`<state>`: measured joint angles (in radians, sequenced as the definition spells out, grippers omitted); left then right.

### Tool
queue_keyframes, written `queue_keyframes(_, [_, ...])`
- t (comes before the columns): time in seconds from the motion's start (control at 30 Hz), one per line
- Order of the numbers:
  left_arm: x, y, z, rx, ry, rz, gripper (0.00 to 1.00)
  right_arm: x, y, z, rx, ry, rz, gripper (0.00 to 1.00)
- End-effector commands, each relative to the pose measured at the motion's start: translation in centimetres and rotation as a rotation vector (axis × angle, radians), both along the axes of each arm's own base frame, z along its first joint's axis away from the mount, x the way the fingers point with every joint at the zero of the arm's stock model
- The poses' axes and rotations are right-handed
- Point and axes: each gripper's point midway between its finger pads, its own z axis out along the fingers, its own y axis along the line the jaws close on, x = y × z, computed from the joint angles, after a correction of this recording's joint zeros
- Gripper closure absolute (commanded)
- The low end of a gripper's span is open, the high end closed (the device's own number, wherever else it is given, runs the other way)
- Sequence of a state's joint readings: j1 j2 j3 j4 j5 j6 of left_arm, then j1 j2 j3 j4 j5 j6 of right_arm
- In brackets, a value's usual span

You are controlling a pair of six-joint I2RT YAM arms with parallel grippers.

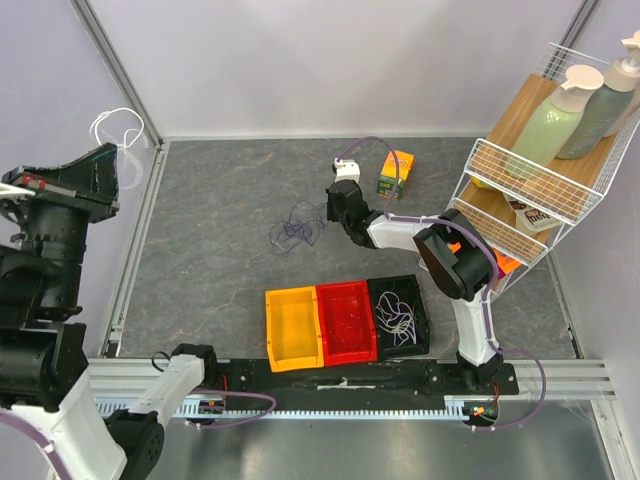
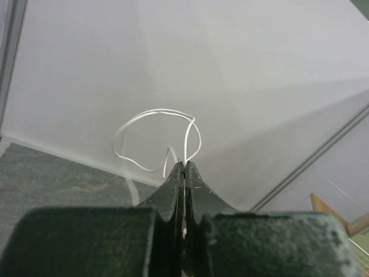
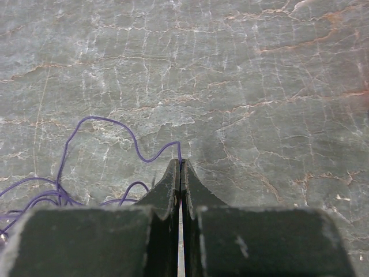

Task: Untangle the cables

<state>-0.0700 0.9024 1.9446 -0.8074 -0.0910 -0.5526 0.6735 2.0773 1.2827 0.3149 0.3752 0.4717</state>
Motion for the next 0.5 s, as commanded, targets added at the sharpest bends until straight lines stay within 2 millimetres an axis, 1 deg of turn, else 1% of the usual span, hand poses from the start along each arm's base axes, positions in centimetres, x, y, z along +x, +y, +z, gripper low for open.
queue_keyframes(0.0, [2.3,-1.5,-2.2,-0.018,0.080,-0.076,0.98,0.6,2.2,1.7,0.067,-0.037,0.087,1.00])
queue_keyframes(0.03, [3.3,-1.9,-3.7,-0.030,0.125,-0.092,0.98,0.5,2.5,1.9,0.066,-0.040,0.112,0.97])
queue_keyframes(0.07, [3.9,-2.5,-4.7,-0.038,0.157,-0.122,0.98,0.3,2.8,2.1,0.070,-0.041,0.131,0.91])
queue_keyframes(0.1, [4.7,-3.5,-5.7,-0.043,0.192,-0.171,0.98,0.3,3.0,2.2,0.069,-0.043,0.153,0.83])
queue_keyframes(0.13, [5.4,-4.7,-6.6,-0.043,0.224,-0.237,0.98,0.2,3.4,2.6,0.066,-0.051,0.181,0.78])
queue_keyframes(0.2, [6.2,-7.2,-8.0,-0.039,0.276,-0.382,0.98,-0.1,3.8,3.3,0.062,-0.059,0.226,0.68])
queue_keyframes(0.3, [6.2,-10.7,-10.4,-0.033,0.339,-0.608,0.98,-0.4,3.9,5.2,0.031,-0.060,0.263,0.59])
queue_keyframes(0.37, [5.9,-11.9,-12.4,-0.025,0.387,-0.704,0.98,-1.1,3.4,6.9,-0.010,-0.044,0.286,0.50])
queue_keyframes(0.4, [5.6,-12.3,-13.5,-0.025,0.408,-0.735,0.98,-1.4,3.0,8.4,-0.022,-0.058,0.291,0.48])
queue_keyframes(0.43, [5.6,-12.7,-14.9,-0.033,0.437,-0.763,0.98,-2.1,2.5,9.3,-0.024,-0.069,0.292,0.43])
queue_keyframes(0.47, [5.3,-13.1,-16.3,-0.041,0.464,-0.793,0.98,-2.8,1.7,10.8,-0.020,-0.099,0.291,0.38])
